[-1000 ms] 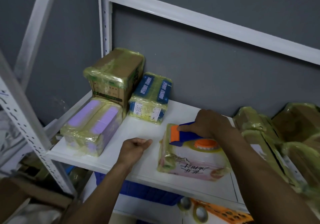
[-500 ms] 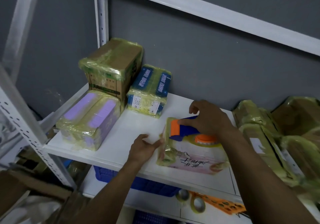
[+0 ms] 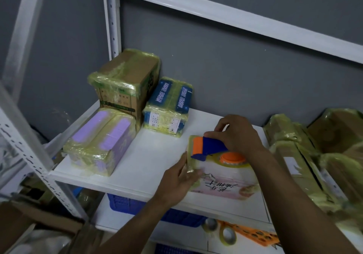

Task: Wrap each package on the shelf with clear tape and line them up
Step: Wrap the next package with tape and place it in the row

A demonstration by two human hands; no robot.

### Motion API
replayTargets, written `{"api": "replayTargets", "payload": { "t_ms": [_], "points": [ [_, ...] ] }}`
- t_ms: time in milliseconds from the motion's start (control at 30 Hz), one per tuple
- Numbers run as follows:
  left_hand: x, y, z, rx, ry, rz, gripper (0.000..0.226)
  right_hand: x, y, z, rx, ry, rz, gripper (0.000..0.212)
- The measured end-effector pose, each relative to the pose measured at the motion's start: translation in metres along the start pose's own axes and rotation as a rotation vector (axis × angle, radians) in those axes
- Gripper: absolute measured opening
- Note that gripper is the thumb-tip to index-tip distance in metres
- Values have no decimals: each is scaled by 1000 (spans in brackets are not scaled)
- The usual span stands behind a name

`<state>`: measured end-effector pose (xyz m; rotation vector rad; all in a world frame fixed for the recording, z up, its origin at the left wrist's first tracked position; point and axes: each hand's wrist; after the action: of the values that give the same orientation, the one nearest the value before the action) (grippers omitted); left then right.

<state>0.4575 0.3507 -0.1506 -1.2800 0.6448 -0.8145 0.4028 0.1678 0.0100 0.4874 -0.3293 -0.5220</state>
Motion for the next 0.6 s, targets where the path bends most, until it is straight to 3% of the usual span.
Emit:
{"api": "replayTargets", "payload": {
  "t_ms": [200,367,500,600],
  "points": [
    [11,1,0,14,-34,-16,52,-5,5,6,-52,45,-2,57],
    [30,1,19,166,-111,2,39,-11,-7,21,-19,348,-22,93],
    [54,3,36,233,-43,24,52,-9,-23,23,21,388,25,69],
    [61,3,37,187,-8,3,52,-7,-29,14,73,243,43,53]
  ]
}}
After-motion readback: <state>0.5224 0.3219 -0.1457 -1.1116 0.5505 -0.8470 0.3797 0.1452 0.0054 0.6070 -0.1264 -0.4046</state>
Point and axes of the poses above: each hand's wrist, its own x-axis towards the middle knuckle, its own z-axis out of the back of the hand, y = z × x, and after that the axes turned 10 degrees about x, right-handed
